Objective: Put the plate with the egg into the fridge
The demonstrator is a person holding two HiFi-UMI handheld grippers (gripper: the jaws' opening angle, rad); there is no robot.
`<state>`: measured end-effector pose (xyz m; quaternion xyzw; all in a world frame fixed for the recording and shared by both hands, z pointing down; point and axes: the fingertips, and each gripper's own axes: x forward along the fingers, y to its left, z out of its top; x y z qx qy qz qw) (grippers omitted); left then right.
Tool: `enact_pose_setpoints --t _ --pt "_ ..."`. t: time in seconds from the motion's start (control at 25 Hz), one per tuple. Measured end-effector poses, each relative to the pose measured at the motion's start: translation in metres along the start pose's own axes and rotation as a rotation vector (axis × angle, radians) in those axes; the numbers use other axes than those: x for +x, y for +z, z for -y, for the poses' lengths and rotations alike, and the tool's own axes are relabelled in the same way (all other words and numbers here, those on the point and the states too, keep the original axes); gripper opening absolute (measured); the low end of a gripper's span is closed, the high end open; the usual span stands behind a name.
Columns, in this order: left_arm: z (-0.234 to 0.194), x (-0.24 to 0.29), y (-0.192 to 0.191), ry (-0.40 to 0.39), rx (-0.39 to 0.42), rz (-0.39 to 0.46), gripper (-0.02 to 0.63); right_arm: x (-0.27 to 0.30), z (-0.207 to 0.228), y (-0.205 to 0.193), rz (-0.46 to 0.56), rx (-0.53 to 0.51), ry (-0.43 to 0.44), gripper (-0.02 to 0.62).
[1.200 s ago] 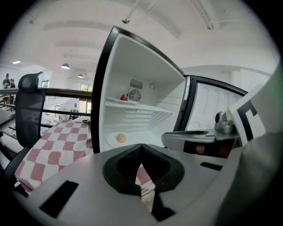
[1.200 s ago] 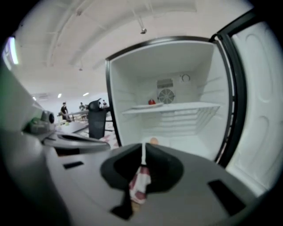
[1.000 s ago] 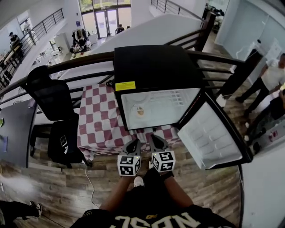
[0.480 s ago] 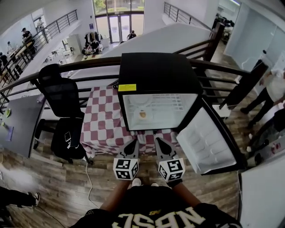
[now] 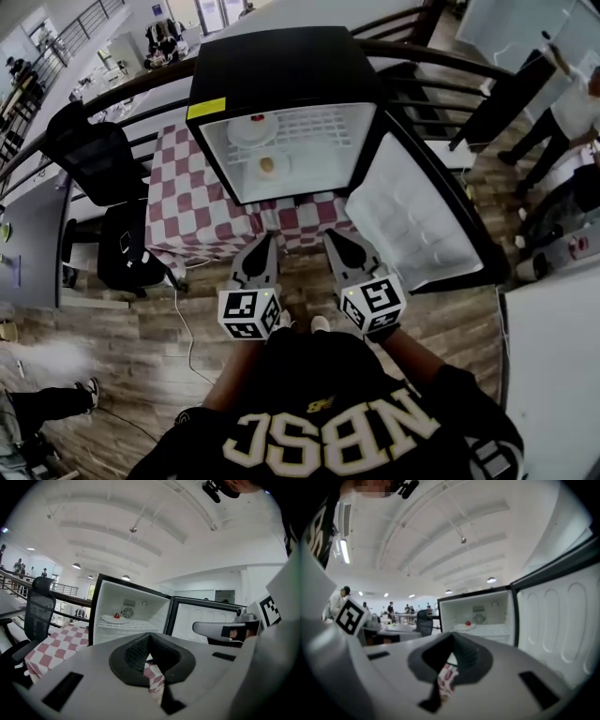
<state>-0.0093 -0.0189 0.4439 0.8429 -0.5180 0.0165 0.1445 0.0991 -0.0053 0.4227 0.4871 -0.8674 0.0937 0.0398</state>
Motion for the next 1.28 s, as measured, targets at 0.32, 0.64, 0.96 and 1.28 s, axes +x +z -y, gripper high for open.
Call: enact_pose_setpoints --t 0.32,0.64,0.96,1.28 --pt "0.008 -0.012 -0.008 0.028 -0.001 -0.004 0.018 -0.018 0.001 -0.009 -0.03 0.005 0.014 0.018" --pt "-0.004 -0.023 -0.013 0.081 -0.028 -0.005 0.019 -0.007 -0.016 -0.012 -0.055 -0.011 0.068 0.018" --pt "-0.012 -0.032 -0.017 0.119 -0.044 0.002 0.018 0.001 -0.023 -0.017 -0.062 0.003 0.092 0.018" --pt "-0.026 -0.02 -0.017 0.123 -0.08 0.016 0.019 0.027 -0.023 -0.015 -0.069 -0.077 0.199 0.018"
